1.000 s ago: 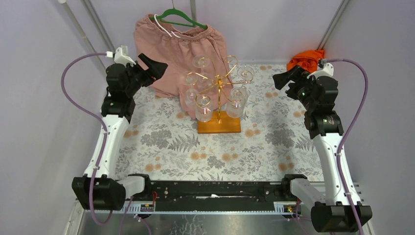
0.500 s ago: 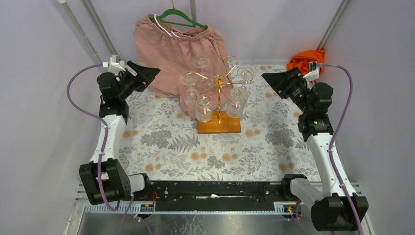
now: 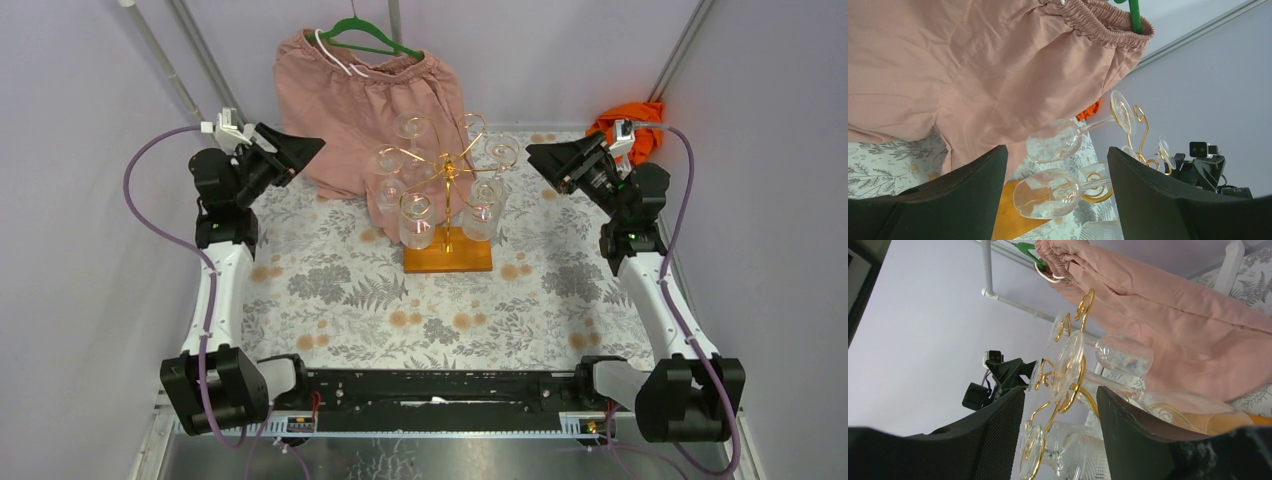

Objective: Take the wine glass off the wine glass rack

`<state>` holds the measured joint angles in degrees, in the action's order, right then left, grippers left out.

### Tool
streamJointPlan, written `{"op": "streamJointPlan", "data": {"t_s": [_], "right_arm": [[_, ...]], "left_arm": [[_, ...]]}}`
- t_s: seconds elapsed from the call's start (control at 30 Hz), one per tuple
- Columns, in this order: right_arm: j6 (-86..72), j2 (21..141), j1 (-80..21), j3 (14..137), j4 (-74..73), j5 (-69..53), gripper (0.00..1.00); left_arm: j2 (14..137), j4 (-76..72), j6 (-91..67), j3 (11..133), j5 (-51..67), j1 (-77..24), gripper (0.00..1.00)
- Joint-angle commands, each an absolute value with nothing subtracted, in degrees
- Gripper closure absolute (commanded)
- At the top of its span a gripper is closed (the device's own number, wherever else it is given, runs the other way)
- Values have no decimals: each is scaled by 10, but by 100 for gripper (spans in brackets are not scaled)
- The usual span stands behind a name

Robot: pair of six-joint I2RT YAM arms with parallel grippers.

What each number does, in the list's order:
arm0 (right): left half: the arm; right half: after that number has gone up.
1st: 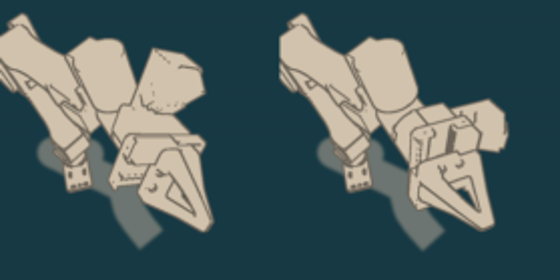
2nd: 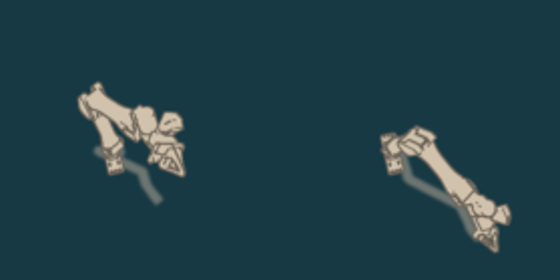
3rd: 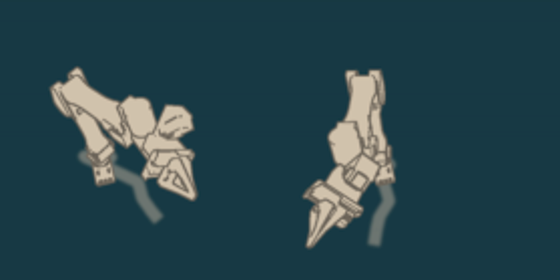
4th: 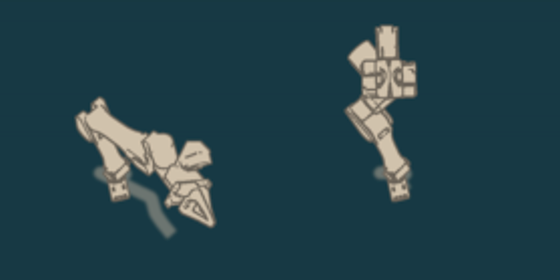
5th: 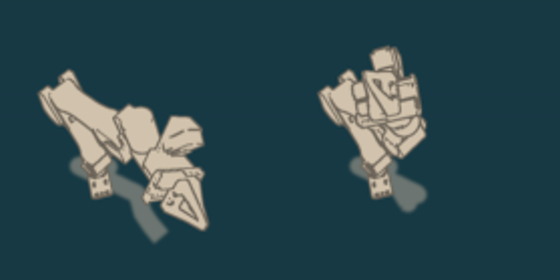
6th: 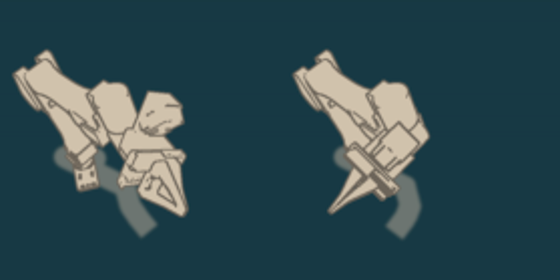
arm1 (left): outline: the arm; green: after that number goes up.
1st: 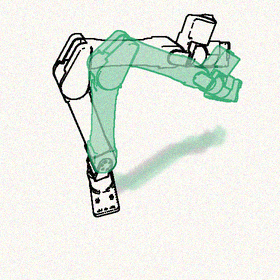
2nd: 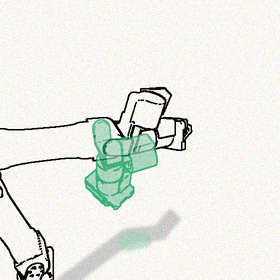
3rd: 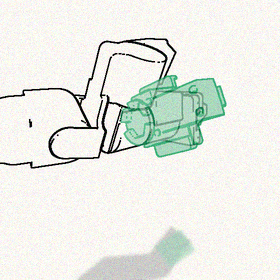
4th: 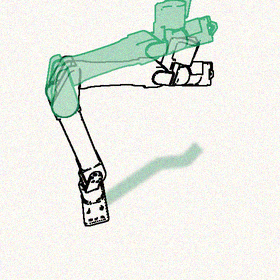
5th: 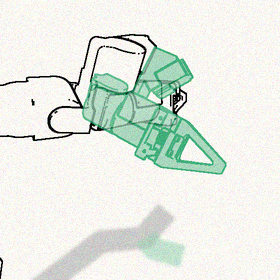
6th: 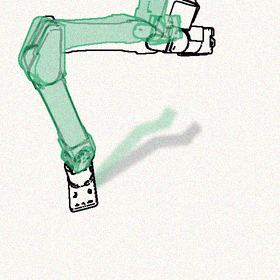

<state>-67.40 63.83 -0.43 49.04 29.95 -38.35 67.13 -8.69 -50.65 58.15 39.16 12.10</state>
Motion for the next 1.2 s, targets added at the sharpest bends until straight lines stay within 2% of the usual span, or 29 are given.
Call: {"op": "streamJointPlan", "data": {"t_s": [0.0,0.33,0.9,1.0,1.17], "right_arm": [[-688,664,-4,534,338,-411,38],[-704,735,-6,572,366,-428,49],[-710,756,-42,585,357,-426,52],[-718,765,-44,580,364,-428,61],[-726,769,-46,575,370,-420,64]], "left_arm": [[671,-72,-497,584,393,123,19],[666,-54,-481,585,380,124,18],[670,-49,-476,581,378,123,18],[669,-47,-475,582,377,123,18],[667,-43,-471,585,377,124,18]]}}
